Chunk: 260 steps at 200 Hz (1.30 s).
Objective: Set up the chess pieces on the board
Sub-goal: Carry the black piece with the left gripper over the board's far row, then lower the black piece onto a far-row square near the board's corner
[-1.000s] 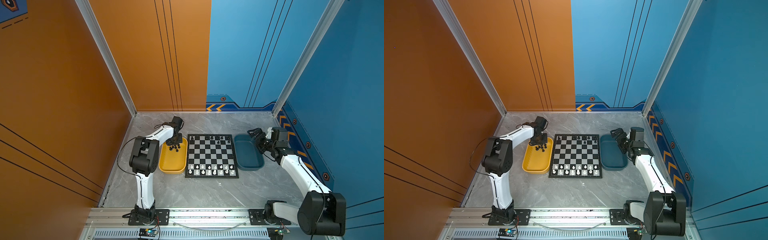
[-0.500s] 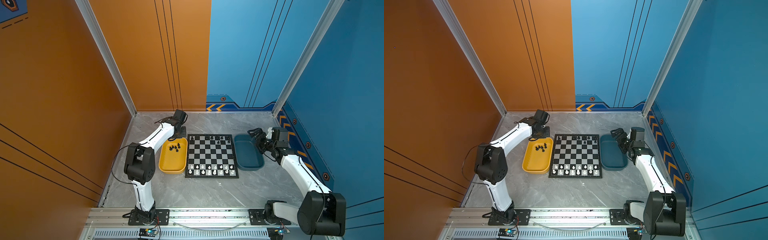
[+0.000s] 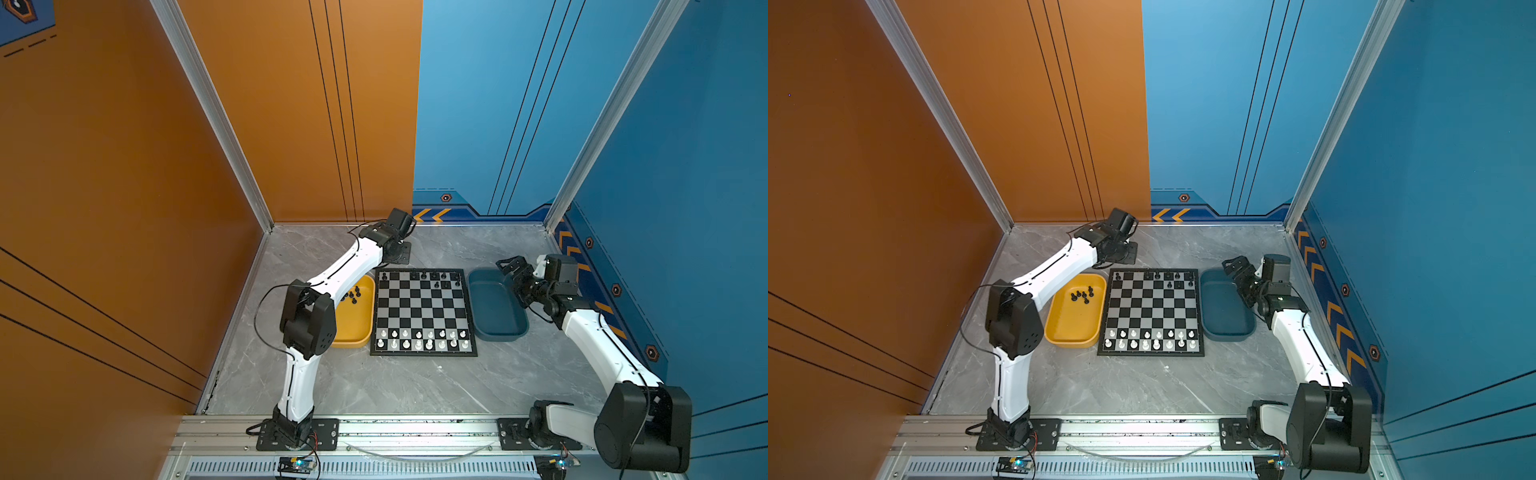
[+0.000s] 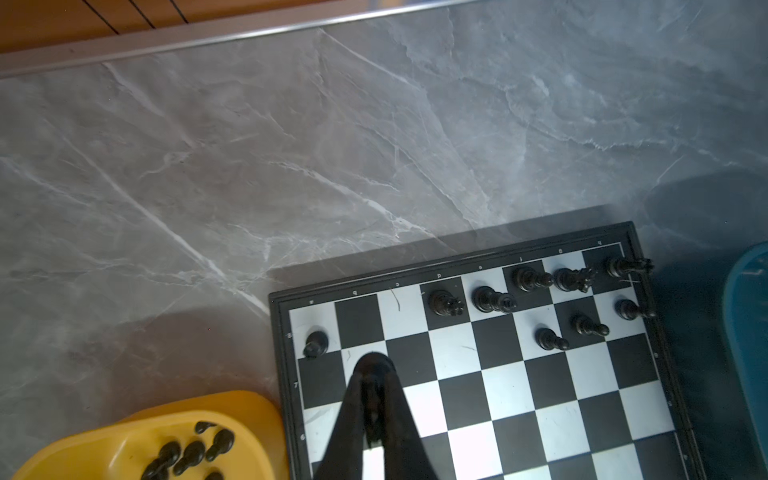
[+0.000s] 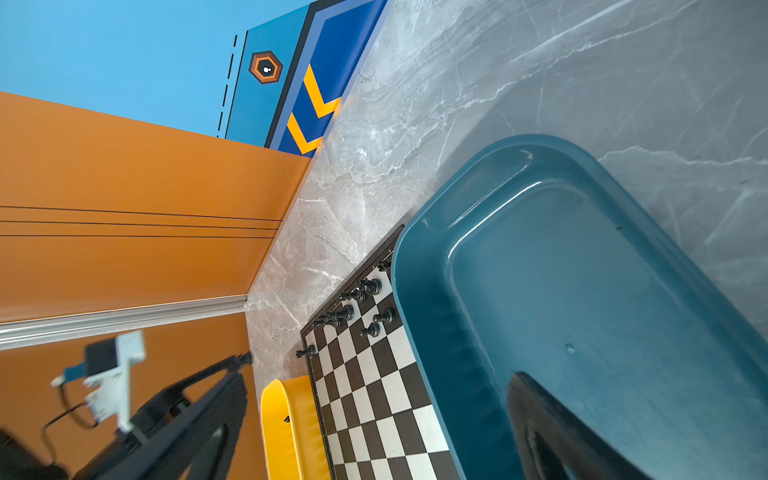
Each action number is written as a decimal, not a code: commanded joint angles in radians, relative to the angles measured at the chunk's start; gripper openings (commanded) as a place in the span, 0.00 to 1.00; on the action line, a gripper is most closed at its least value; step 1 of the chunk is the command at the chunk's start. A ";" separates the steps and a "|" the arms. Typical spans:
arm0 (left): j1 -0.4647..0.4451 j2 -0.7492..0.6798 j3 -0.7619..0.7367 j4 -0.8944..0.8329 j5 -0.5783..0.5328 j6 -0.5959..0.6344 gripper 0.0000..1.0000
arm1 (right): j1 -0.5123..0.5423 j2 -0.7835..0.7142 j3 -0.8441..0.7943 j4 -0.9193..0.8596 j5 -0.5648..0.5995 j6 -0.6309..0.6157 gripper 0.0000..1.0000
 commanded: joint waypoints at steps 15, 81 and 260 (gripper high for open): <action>-0.007 0.101 0.067 -0.077 -0.012 0.017 0.00 | -0.017 -0.016 0.009 -0.027 -0.014 -0.024 1.00; 0.001 0.154 0.059 -0.084 -0.051 0.012 0.00 | -0.022 -0.001 0.008 -0.011 -0.023 -0.015 1.00; 0.025 0.226 0.084 -0.082 -0.020 -0.010 0.00 | -0.022 -0.004 0.005 -0.012 -0.022 -0.015 1.00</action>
